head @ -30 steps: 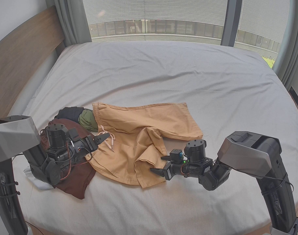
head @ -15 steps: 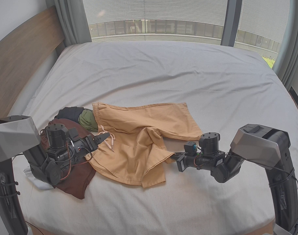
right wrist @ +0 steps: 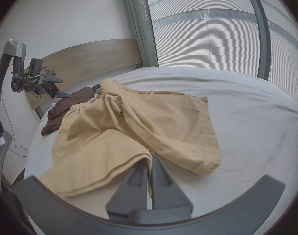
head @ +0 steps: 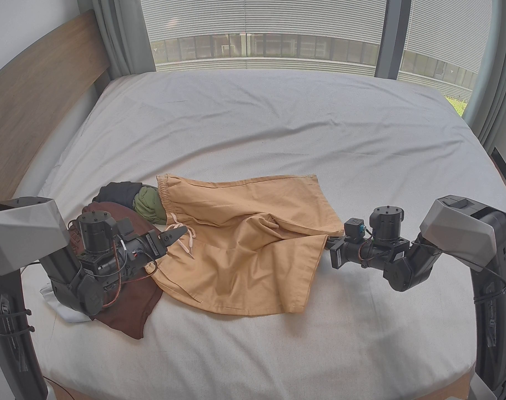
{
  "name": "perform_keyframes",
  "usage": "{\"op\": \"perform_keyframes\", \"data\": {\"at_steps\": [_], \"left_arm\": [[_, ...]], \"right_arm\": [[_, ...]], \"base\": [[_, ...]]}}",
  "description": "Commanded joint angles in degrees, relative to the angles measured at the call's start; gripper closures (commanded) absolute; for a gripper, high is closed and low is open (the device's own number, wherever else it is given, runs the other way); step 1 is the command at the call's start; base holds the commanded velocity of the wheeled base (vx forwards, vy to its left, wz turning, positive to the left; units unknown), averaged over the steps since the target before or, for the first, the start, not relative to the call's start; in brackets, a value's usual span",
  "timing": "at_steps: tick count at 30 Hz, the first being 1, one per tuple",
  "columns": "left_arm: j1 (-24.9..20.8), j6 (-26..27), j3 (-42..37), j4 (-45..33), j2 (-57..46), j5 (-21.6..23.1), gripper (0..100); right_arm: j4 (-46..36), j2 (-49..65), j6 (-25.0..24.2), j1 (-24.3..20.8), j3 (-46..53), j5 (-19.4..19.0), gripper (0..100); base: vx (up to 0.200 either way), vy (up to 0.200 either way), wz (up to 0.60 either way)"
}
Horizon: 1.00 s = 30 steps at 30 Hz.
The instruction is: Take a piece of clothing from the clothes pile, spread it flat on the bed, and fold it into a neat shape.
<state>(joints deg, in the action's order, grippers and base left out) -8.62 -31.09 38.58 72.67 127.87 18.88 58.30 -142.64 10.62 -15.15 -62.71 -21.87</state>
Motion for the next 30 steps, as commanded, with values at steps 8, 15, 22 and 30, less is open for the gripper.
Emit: {"op": "perform_keyframes", "data": {"at_steps": [8,15,22,30], "left_arm": [[-0.3,0.0,-0.1,0.4,0.9,0.0,0],[-0.2,0.0,-0.1,0.5,1.0,0.0,0],[-0.2,0.0,-0.1,0.5,0.9,0.0,0],[0.1,0.1,-0.3,0.7,0.9,-0.1,0]], "right_arm": [[0.3,0.0,1.4,4.3,-0.2,-0.1,100],[0.5,-0.3,1.4,4.4,-1.2,-0.1,100],[0.5,0.0,1.6,5.3,-2.1,0.0,0],[-0.1,4.3,7.5,10.5,0.5,-0.1,0]], "base": [[0.000,0.000,0.00],[0.000,0.000,0.00],[0.000,0.000,0.00],[0.000,0.000,0.00]]}}
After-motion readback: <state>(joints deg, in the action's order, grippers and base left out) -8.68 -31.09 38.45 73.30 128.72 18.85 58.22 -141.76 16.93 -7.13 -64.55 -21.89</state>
